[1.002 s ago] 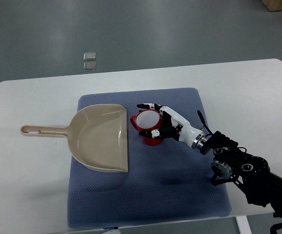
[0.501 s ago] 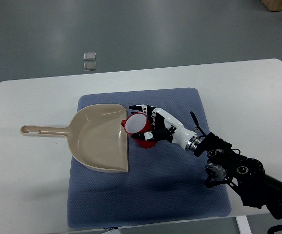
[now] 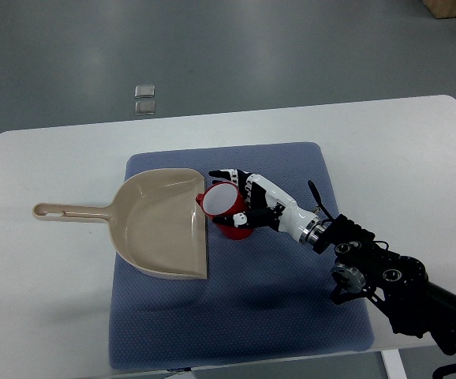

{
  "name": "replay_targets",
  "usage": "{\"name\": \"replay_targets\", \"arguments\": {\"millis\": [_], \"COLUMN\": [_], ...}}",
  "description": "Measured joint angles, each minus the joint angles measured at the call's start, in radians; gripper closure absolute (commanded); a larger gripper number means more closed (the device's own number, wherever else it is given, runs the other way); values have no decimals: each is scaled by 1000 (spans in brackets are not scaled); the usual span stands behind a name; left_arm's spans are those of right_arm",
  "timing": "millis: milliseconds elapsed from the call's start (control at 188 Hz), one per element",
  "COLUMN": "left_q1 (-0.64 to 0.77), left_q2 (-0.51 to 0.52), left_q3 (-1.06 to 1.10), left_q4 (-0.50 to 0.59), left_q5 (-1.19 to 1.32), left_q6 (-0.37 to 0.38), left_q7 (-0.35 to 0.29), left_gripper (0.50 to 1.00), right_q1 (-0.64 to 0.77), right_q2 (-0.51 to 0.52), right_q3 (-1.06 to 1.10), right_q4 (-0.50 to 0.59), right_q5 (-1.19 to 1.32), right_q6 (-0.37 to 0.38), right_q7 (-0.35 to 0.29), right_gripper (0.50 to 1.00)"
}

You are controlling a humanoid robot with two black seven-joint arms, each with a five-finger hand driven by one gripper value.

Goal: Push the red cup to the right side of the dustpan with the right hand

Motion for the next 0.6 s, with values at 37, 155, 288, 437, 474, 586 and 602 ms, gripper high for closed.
{"name": "replay_targets", "arguments": {"millis": [37,155,288,437,474,586,602], "left_q1": [0,0,0,0,0,0,0], "left_q2": [0,0,0,0,0,0,0], "left_q3": [0,0,0,0,0,0,0], "left_q4": [0,-2,-2,0,0,-1,-1], "left_q5": [0,0,0,0,0,0,0], "left_q6": [0,0,0,0,0,0,0], "left_q7": [0,0,0,0,0,0,0], "left_gripper": [500,500,500,500,500,500,500], "right_q1": [1,2,-1,-1,0,5,5], "right_q2": [0,0,0,0,0,0,0], "right_q3": [1,4,4,4,4,17,18], "right_q4": [0,1,1,1,1,0,0], "right_q5": [4,15,16,16,16,16,16], "right_q6": [4,16,19,15,14,13,13], "right_q7": [0,-1,-1,-3,-3,-6,-6], "right_gripper": [568,568,568,568,568,568,568]}}
